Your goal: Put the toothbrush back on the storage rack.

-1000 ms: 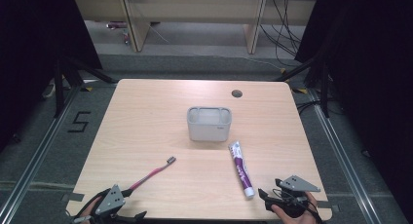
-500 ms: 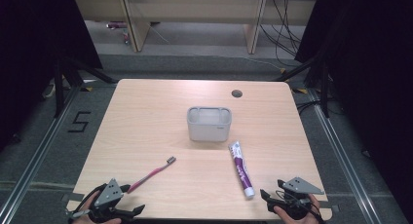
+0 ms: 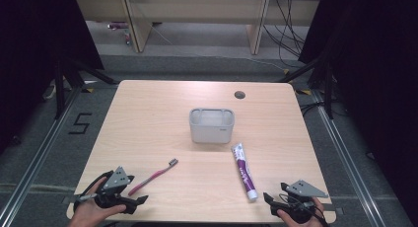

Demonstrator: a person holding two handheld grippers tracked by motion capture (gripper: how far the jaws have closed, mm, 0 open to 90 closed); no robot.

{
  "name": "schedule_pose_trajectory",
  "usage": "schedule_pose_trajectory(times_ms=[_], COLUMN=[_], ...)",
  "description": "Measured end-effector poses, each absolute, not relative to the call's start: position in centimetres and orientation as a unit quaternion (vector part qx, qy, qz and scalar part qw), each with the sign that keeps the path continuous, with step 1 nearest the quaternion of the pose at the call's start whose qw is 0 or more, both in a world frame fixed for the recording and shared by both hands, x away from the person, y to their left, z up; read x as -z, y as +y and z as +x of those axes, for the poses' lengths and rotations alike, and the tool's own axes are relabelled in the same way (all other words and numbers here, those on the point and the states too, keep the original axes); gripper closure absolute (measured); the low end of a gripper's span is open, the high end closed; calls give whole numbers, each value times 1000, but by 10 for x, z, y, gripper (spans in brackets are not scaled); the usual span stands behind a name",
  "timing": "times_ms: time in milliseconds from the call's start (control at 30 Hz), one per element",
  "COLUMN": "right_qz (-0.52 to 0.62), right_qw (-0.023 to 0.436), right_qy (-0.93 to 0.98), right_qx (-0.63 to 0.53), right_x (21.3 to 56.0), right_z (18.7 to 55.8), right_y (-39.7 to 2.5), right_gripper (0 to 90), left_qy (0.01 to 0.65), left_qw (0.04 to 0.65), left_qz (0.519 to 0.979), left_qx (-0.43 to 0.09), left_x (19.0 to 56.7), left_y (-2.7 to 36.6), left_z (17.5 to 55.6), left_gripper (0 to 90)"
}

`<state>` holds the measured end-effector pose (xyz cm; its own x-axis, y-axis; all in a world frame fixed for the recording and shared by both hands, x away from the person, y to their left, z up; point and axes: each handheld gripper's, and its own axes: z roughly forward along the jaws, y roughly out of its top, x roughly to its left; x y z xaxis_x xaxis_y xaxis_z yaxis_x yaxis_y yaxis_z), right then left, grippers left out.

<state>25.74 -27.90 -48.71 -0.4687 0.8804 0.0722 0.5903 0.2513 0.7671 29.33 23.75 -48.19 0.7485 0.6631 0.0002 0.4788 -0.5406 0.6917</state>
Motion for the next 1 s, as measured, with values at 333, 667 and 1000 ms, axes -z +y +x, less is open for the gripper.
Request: schedule_pose_trajectory(times_ms=[333, 667, 1000], right_qz=[473, 470, 468], right_qw=[197, 202, 187], right_qy=[774, 772, 776], right_qx=[-373, -377, -380], right_x=[487, 488, 489], right_z=[257, 256, 256], right_y=[-279, -281, -277], right_gripper=[276, 276, 276], left_qy=[334, 294, 274], left_qw=[311, 254, 211], left_qz=[879, 917, 935], left_qx=[-134, -94, -77], left_x=[473, 466, 468], left_y=[231, 221, 208], left_z=[316, 345, 362], left_gripper=[276, 445, 601])
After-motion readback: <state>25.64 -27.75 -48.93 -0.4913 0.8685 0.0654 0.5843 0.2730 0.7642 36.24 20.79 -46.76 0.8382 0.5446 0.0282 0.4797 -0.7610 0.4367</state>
